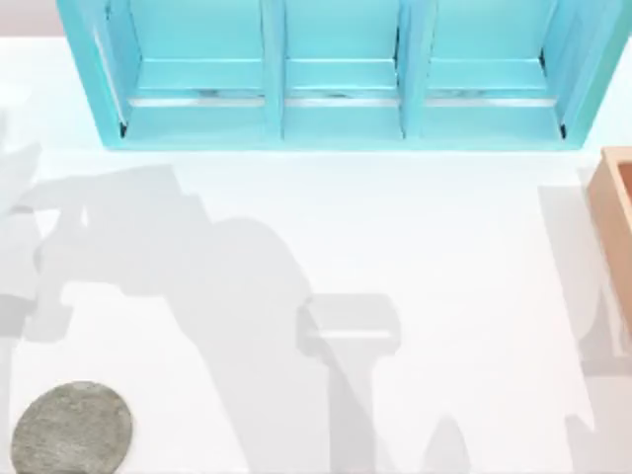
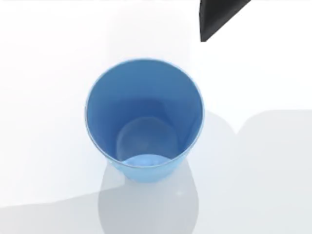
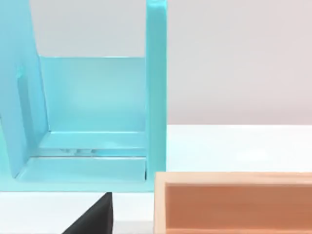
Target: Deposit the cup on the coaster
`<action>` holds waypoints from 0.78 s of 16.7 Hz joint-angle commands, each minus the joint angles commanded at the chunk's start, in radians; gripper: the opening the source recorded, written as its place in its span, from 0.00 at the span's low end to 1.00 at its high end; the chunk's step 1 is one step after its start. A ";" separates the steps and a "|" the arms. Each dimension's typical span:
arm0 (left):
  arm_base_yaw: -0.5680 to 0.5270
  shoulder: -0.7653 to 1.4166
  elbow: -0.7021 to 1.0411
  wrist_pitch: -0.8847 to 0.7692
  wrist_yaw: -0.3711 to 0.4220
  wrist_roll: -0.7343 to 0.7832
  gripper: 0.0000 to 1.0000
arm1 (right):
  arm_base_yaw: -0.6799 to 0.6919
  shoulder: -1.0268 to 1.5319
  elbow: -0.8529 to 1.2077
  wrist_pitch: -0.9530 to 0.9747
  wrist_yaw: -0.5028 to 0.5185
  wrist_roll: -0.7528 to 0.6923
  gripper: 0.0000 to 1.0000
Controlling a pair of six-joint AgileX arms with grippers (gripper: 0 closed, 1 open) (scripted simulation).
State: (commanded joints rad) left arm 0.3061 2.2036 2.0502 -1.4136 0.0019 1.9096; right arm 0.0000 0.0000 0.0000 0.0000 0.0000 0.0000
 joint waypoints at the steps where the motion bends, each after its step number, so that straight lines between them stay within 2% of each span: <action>1: 0.000 0.001 -0.003 0.003 0.000 0.000 1.00 | 0.000 0.000 0.000 0.000 0.000 0.000 1.00; 4: 0.002 0.009 -0.071 0.073 0.002 -0.002 1.00 | 0.000 0.000 0.000 0.000 0.000 0.000 1.00; 9: 0.005 0.038 -0.272 0.315 0.002 0.002 1.00 | 0.000 0.000 0.000 0.000 0.000 0.000 1.00; 13: 0.007 0.049 -0.323 0.368 0.002 0.004 1.00 | 0.000 0.000 0.000 0.000 0.000 0.000 1.00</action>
State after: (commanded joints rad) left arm 0.3132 2.2521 1.7272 -1.0455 0.0037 1.9138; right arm 0.0000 0.0000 0.0000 0.0000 0.0000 0.0000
